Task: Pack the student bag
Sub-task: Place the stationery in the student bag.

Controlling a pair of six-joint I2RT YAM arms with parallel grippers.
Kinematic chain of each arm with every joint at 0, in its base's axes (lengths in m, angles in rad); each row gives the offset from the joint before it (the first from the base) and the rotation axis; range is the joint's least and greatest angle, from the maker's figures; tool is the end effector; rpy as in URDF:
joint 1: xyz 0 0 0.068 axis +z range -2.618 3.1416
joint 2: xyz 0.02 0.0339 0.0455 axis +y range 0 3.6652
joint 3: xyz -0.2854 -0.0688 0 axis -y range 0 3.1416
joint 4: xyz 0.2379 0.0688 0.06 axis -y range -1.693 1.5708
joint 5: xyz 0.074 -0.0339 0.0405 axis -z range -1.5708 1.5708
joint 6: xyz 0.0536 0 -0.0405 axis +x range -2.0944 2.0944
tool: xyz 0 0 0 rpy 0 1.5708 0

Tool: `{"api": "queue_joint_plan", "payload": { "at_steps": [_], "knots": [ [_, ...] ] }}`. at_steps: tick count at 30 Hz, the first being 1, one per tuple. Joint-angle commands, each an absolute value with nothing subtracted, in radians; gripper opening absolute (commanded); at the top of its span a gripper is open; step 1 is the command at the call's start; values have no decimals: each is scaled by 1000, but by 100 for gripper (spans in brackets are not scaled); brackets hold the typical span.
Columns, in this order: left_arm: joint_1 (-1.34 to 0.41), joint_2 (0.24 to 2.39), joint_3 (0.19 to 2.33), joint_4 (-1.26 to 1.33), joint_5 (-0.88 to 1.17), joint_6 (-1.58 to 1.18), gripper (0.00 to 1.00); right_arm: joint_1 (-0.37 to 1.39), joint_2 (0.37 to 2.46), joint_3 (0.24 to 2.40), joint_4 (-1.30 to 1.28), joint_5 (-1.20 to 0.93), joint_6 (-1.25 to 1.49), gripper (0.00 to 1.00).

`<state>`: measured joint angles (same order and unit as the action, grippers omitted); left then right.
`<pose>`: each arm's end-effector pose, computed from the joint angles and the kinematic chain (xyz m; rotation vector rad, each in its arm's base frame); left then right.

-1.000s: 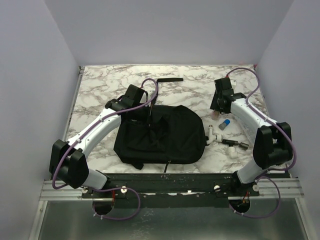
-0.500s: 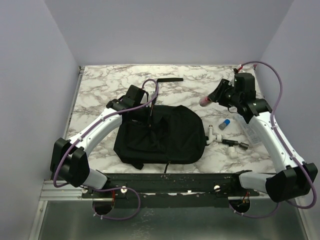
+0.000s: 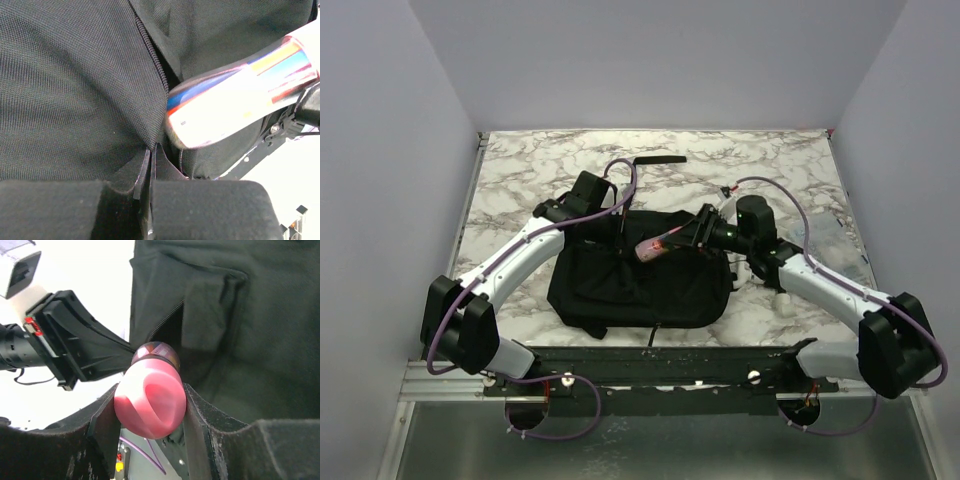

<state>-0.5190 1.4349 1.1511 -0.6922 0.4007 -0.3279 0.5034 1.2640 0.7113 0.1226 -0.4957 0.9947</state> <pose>0.2463 -0.1648 0.2851 0.4158 2.6147 -0.8220 0.2311 0.1564 0.2612 0.1912 2.2512 1.3874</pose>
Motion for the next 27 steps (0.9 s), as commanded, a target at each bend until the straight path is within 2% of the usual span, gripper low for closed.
{"api": "queue_joint_plan", "payload": {
  "at_steps": [1, 4, 7, 12, 13, 14, 15, 18, 20, 23, 25, 27],
  "knots": [
    [-522, 1400, 1136, -624, 389, -318, 0, 563, 1355, 757, 277, -571, 1054, 0],
    [-522, 1387, 1132, -617, 380, -316, 0, 611, 1468, 824, 173, -625, 1007, 0],
    [-522, 1373, 1126, -611, 366, -316, 0, 630, 1512, 833, 180, -676, 1013, 1],
    [-522, 1353, 1123, -610, 332, -320, 0, 632, 1515, 873, 61, -603, 964, 2],
    [-522, 1349, 1121, -607, 327, -320, 0, 631, 1519, 876, 59, -601, 971, 8],
    [-522, 1342, 1119, -602, 328, -319, 0, 632, 1528, 868, 85, -613, 989, 19],
    [-522, 1339, 1115, -596, 333, -321, 0, 636, 1551, 860, 137, -648, 1021, 24],
    [-522, 1335, 1112, -583, 342, -322, 0, 659, 1635, 867, 297, -722, 1115, 31],
    [-522, 1340, 1115, -583, 341, -321, 0, 655, 1662, 899, 274, -719, 1104, 38],
    [-522, 1341, 1113, -584, 336, -316, 0, 637, 1623, 890, 230, -640, 1069, 64],
    [-522, 1339, 1111, -584, 333, -316, 0, 622, 1603, 883, 180, -633, 1031, 69],
    [-522, 1341, 1110, -584, 333, -315, 0, 605, 1589, 883, 118, -622, 995, 70]
  ]
}}
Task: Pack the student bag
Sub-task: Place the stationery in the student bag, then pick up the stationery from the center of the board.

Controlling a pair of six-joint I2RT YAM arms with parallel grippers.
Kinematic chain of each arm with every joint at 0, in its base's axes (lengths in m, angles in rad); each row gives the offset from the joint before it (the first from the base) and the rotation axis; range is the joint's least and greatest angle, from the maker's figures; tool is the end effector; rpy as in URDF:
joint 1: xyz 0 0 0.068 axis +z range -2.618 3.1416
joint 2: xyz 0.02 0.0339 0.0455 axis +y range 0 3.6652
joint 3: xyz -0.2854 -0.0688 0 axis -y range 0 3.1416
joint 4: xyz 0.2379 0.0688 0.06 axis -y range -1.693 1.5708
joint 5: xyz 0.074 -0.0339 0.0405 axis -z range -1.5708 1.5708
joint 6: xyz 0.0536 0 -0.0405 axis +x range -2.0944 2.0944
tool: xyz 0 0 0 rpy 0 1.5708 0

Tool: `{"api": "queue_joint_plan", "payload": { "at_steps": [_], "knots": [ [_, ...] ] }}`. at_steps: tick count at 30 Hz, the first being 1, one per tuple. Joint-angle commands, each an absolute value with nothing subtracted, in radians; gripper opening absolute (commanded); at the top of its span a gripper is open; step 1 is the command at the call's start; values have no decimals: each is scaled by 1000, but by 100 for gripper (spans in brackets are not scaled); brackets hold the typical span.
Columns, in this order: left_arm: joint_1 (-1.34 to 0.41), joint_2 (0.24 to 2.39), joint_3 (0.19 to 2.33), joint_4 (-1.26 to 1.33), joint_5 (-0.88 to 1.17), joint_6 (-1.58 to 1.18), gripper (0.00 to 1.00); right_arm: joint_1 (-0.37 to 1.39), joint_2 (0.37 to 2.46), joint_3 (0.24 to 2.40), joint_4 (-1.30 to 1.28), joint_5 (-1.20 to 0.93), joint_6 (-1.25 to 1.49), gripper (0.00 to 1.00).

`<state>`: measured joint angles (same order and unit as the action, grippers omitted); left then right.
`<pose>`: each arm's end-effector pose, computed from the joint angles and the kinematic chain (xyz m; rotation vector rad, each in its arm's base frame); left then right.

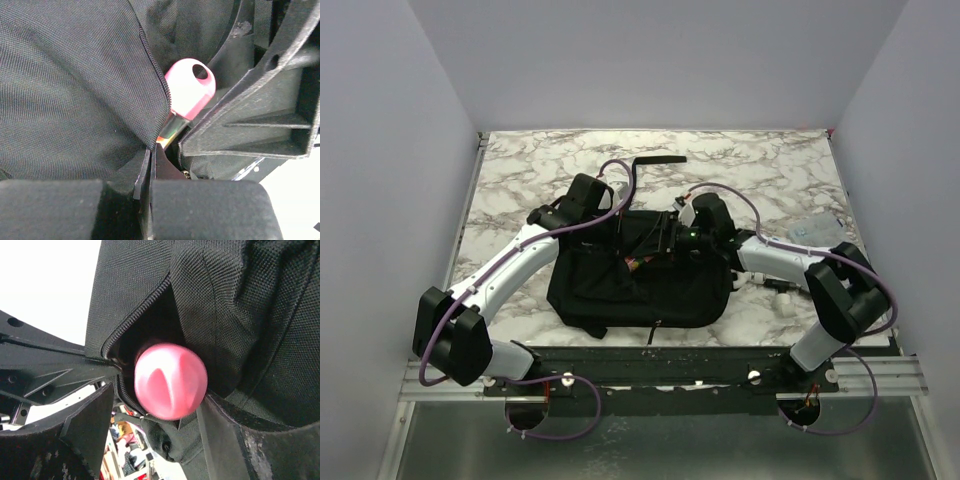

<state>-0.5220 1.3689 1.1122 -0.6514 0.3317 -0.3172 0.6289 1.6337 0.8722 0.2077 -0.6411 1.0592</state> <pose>0.2382 -0.1571 0.2924 0.4094 2.5381 -0.7521 0.2650 0.2324 0.2161 0.0801 2.4889 1.5602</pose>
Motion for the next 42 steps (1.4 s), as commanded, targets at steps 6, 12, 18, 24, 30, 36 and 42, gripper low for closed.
{"api": "queue_joint_plan", "payload": {
  "at_steps": [6, 12, 18, 24, 30, 36, 42],
  "knots": [
    [-522, 1345, 1115, -583, 341, -314, 0, 594, 1566, 835, 160, -607, 1007, 69],
    [-523, 1342, 1112, -576, 360, -313, 0, 602, 1633, 869, 219, -507, 1020, 31],
    [-532, 1340, 1108, -561, 379, -310, 0, 722, 1793, 1047, 248, -477, 1045, 10],
    [-532, 1341, 1106, -564, 367, -310, 0, 675, 1678, 995, 108, -380, 975, 14],
    [-532, 1366, 1123, -585, 367, -312, 0, 637, 1465, 981, -264, -176, 779, 34],
    [-532, 1386, 1137, -616, 350, -313, 0, 594, 1224, 991, -555, 146, 662, 56],
    [-532, 1375, 1146, -640, 345, -310, 0, 374, 1141, 981, -700, 226, 664, 64]
  ]
}}
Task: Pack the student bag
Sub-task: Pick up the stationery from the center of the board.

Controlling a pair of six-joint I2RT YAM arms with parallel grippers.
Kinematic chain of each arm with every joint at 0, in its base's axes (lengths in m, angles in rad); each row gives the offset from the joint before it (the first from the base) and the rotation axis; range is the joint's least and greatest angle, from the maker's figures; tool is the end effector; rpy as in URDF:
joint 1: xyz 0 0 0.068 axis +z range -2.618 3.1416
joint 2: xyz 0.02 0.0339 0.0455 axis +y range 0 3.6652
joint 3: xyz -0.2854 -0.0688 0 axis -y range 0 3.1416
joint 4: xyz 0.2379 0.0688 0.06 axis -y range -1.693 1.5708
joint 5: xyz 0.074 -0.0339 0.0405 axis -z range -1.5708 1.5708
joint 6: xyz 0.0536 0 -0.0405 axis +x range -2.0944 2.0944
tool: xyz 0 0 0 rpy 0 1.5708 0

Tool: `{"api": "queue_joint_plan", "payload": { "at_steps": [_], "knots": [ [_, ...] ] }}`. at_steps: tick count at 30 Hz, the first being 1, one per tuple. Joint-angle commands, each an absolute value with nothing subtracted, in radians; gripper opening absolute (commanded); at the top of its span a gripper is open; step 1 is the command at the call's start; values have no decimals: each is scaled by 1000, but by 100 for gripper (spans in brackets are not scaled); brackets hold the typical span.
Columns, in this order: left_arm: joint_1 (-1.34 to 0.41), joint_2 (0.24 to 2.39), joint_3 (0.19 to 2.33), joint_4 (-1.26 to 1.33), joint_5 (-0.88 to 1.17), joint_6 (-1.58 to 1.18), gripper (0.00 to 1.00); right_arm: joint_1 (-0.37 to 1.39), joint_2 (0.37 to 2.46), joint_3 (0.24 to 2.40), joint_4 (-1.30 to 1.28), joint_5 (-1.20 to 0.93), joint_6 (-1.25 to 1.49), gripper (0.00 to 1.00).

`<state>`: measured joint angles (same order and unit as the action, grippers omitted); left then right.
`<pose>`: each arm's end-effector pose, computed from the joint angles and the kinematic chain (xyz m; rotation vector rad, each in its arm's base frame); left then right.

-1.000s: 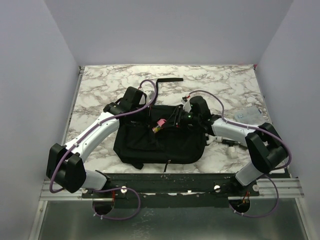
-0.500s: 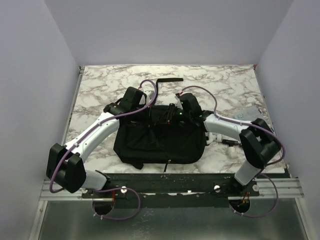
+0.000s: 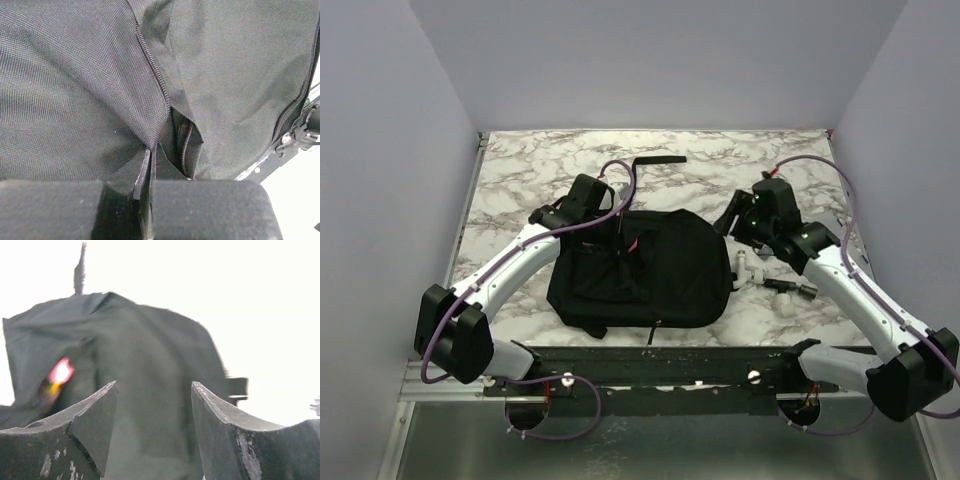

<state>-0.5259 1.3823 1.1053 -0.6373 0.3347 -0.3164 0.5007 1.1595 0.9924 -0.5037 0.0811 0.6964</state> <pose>0.2401 -0.1597 0.2878 0.4164 2.5442 -0.7551 0.2216 0.1163 0.3155 0.2693 2.2825 0.5484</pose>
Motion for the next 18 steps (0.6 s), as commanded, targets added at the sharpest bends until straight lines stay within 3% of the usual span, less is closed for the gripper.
{"api": "queue_joint_plan", "payload": {
  "at_steps": [1, 8, 18],
  "knots": [
    [-532, 1373, 1144, -641, 348, -310, 0, 314, 1132, 968, -707, 215, 670, 66],
    [-531, 1360, 1144, -646, 373, -314, 0, 23, 1141, 862, -691, 94, 669, 76],
    [-531, 1357, 1147, -646, 405, -321, 0, 7, 1337, 860, -578, 51, 619, 81]
  ]
}}
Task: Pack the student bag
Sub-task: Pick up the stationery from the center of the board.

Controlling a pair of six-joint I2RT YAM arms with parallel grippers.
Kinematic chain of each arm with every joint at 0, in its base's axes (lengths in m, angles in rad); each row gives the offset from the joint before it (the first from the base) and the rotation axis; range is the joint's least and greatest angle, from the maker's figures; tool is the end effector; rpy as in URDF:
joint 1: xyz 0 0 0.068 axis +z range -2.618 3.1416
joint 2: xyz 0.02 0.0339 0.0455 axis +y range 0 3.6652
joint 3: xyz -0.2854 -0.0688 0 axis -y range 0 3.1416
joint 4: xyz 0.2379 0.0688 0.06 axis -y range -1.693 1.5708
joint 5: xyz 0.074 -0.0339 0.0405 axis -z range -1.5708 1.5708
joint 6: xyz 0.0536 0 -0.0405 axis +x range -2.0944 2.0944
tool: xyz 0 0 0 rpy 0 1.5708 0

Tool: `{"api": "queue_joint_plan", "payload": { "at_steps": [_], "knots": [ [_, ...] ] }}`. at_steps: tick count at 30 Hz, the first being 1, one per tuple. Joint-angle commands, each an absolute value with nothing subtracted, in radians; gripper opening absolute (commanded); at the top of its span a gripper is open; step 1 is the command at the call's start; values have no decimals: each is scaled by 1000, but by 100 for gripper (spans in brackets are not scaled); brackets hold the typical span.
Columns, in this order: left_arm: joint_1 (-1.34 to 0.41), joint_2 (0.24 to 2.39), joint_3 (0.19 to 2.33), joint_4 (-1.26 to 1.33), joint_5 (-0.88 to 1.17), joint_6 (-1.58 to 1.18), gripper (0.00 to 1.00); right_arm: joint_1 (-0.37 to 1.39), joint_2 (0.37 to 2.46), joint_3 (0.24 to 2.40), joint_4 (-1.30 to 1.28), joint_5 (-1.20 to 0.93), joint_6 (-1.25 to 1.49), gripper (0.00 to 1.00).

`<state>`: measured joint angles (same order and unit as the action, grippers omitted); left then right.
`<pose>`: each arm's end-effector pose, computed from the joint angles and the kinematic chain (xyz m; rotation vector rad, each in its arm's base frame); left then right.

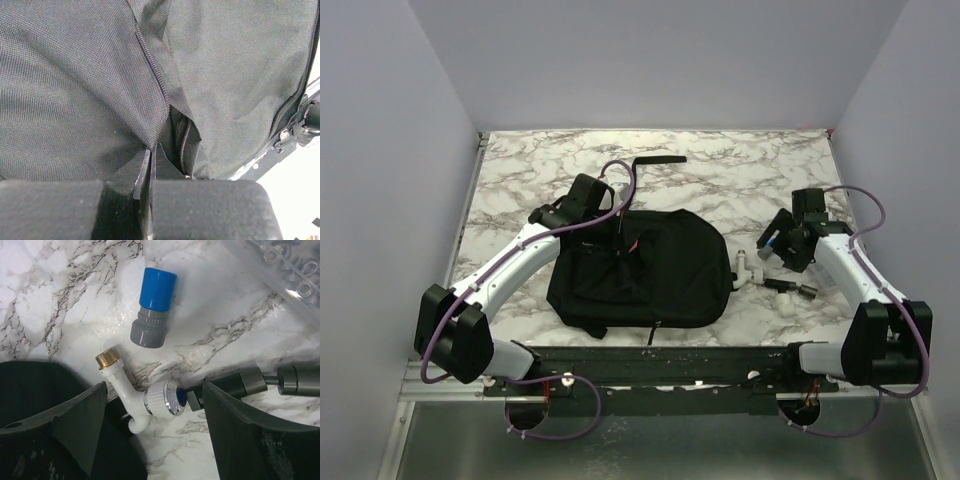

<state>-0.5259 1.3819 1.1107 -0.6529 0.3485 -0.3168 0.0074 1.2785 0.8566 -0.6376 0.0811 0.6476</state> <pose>0.2387 -0.1597 0.2886 0.4214 2.5549 -0.7695 0.2417 -0.0026 0.2330 0.8539 2.4872 0.1201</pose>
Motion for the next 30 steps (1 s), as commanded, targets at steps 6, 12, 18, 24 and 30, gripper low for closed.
{"api": "queue_joint_plan", "payload": {
  "at_steps": [6, 12, 18, 24, 30],
  "knots": [
    [-532, 1364, 1147, -646, 407, -319, 0, 6, 1495, 912, -550, 124, 654, 78],
    [-531, 1367, 1150, -646, 405, -319, 0, 7, 1568, 919, -490, 192, 660, 71],
    [-531, 1384, 1150, -645, 406, -322, 0, 6, 1641, 928, -440, 211, 639, 66],
    [-531, 1393, 1148, -644, 390, -319, 0, 52, 1662, 910, -382, 208, 590, 48],
    [-531, 1397, 1146, -644, 364, -318, 0, 175, 1548, 932, -432, 292, 543, 13]
  ]
}}
